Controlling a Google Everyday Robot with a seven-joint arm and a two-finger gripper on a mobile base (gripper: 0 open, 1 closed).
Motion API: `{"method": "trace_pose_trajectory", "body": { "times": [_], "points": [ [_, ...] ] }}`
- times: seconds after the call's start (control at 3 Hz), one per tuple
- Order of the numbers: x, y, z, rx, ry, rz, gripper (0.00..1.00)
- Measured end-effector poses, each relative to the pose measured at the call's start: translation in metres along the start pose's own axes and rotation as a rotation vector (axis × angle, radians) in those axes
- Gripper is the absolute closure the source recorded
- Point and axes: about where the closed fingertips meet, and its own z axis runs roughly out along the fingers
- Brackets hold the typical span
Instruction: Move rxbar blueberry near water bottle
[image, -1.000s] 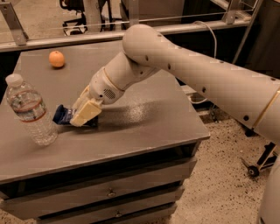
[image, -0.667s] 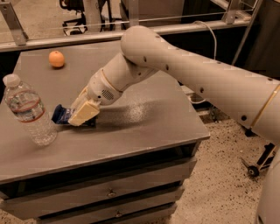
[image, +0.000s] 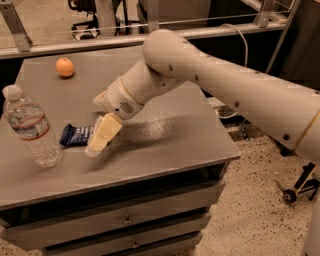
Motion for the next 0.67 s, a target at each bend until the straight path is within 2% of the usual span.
{"method": "trace_pose_trajectory", "body": {
  "times": [0.33,0.67],
  "points": [
    [0.004,-0.009,-0.05,0.114,-0.063,0.008,0.0],
    [0.006,-0.012,-0.122,0.268,-0.126,-0.023,0.0]
  ]
}}
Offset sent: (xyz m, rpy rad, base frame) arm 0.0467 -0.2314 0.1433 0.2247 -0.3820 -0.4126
